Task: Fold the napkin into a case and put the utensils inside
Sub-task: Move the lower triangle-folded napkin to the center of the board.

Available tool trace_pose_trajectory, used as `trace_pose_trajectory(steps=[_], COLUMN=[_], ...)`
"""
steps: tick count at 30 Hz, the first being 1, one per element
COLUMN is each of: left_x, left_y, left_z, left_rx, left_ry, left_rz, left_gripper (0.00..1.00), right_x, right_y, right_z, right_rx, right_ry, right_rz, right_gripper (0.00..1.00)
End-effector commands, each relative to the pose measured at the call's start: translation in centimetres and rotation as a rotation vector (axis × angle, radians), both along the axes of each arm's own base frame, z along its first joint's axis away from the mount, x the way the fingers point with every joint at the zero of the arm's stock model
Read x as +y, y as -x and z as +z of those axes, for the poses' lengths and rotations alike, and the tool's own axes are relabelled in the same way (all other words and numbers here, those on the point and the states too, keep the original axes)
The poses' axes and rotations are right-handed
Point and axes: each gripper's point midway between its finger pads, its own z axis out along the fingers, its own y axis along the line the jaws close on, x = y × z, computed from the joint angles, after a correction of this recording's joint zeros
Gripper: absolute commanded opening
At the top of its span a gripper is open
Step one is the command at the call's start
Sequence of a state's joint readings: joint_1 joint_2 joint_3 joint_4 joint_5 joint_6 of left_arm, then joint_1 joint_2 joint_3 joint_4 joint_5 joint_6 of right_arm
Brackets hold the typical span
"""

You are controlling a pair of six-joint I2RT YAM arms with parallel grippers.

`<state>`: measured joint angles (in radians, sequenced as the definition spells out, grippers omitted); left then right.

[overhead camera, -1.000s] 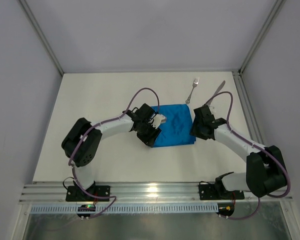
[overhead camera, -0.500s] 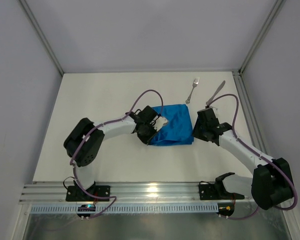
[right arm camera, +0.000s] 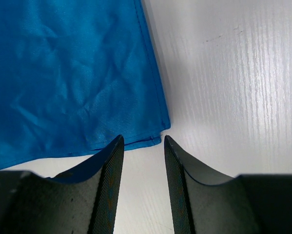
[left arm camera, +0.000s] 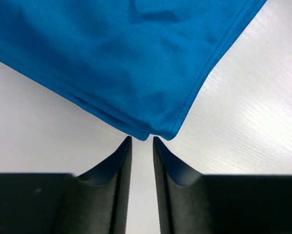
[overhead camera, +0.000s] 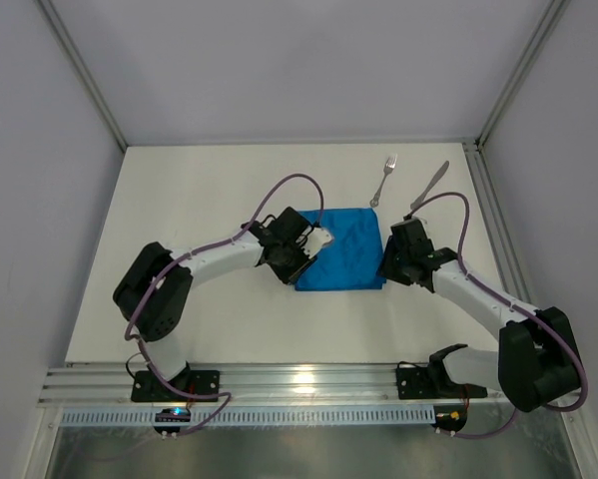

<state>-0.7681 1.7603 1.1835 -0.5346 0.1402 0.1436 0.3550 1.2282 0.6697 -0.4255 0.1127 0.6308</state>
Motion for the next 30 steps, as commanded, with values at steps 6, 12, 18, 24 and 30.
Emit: trace_pose_trajectory(steps=[6, 12, 18, 24, 30], left_x=[0.6, 3.0, 2.4, -0.1, -0.1], left_y=[1.2, -5.6, -12.4, -17.2, -20.0], left_z=[3.6, 7.0, 7.4, 5.8, 1.6], left_rx=[0.038, -0.018, -0.119, -0.111, 0.009], left_ry=[0.08, 0.2, 0.255, 0.303, 0.265], left_rz=[-0.023, 0.171, 0.21, 0.215, 0.325], left_gripper=[0.38, 0.47, 0.63, 0.73, 0.73], right_x=[1.4, 5.5, 9.8, 11.0, 11.3], right_y=[-2.8, -3.7, -4.0, -4.0, -3.1], right_z=[2.1, 3.5, 4.7, 4.2, 2.4], right_rx=[-0.077, -0.154, -0.232, -0.231, -0.195], right_ry=[-0.023, -0.051, -0.081, -0.095, -0.101], right_rz=[0.028, 0.114, 0.189, 0.211, 0.216], right_gripper=[0.4, 0.26, 0.25, 0.25, 0.24])
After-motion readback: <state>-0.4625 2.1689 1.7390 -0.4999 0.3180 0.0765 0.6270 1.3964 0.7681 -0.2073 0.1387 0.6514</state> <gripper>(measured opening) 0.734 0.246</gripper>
